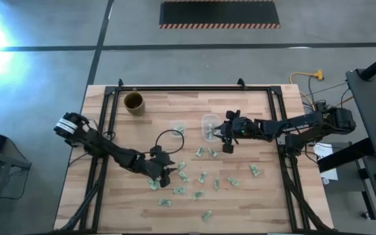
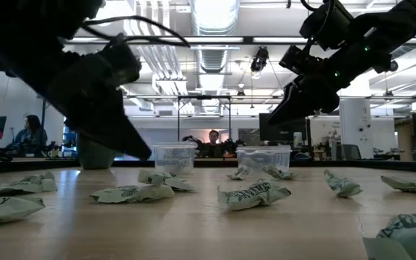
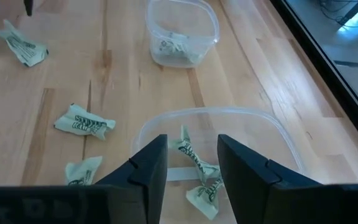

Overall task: Pick and place items into bin
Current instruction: Put the light green stevia packet into the left transparent bin

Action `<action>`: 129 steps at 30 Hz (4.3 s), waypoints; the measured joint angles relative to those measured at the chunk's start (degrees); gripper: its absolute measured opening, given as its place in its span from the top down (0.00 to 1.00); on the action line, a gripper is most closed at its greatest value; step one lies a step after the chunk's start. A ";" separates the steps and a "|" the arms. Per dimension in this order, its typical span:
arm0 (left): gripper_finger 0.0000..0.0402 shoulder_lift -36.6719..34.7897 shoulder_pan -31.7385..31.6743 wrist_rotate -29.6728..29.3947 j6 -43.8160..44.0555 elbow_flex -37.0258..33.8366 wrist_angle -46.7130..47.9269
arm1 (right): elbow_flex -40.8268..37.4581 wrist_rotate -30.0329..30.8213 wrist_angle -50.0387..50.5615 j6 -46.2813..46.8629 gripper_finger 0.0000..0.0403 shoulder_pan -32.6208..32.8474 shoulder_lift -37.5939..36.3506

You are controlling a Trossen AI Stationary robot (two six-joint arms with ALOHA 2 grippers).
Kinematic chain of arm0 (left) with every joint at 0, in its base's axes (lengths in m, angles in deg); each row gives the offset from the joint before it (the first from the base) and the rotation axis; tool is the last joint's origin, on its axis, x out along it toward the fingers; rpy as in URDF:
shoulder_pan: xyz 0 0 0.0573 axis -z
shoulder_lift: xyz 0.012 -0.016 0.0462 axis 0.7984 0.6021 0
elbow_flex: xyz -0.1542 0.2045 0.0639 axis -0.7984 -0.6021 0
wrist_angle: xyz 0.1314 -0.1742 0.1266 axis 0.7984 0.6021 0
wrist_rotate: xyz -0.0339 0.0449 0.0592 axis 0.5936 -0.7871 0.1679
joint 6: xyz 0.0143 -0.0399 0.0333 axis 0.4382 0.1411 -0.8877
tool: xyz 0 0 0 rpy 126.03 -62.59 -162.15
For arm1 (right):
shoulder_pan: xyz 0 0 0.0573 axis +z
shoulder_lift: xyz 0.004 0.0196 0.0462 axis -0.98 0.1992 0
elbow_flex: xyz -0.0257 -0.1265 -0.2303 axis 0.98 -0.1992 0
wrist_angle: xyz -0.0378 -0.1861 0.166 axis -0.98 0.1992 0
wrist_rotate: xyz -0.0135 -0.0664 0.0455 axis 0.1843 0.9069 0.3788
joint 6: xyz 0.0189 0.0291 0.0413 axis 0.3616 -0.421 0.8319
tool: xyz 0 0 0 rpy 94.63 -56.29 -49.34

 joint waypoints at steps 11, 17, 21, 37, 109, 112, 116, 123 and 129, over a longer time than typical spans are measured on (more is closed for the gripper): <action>0.72 2.23 0.87 0.00 0.42 0.20 -3.71 | -0.07 0.00 0.02 -0.22 0.68 0.00 0.02; 0.72 5.10 0.85 0.02 0.40 0.25 -6.99 | -0.07 0.00 0.01 -0.14 0.69 0.00 0.02; 0.72 6.87 0.85 0.02 0.97 0.63 -6.95 | 0.11 0.00 0.06 -0.05 0.70 0.00 0.02; 0.73 7.28 0.80 -1.84 1.54 0.55 -6.72 | 0.04 0.00 0.06 0.01 0.70 0.00 0.03; 0.56 1.67 0.79 -7.21 -4.28 -0.49 -6.28 | 0.15 -0.02 0.04 1.33 0.80 0.00 0.09; 0.55 2.88 0.76 -7.23 -4.13 -0.46 -7.02 | 0.15 -0.04 0.04 1.33 0.79 0.00 0.09; 0.55 4.09 0.76 -7.26 -4.15 -0.46 -9.81 | 0.15 -0.04 0.04 1.33 0.79 0.00 0.09; 0.55 7.19 0.67 -7.27 -4.08 0.43 -10.97 | 0.15 -0.04 0.04 1.33 0.81 0.00 0.09; 0.55 9.31 0.23 -6.46 -4.08 1.40 -10.84 | 0.15 -0.04 0.02 1.31 0.81 0.00 0.09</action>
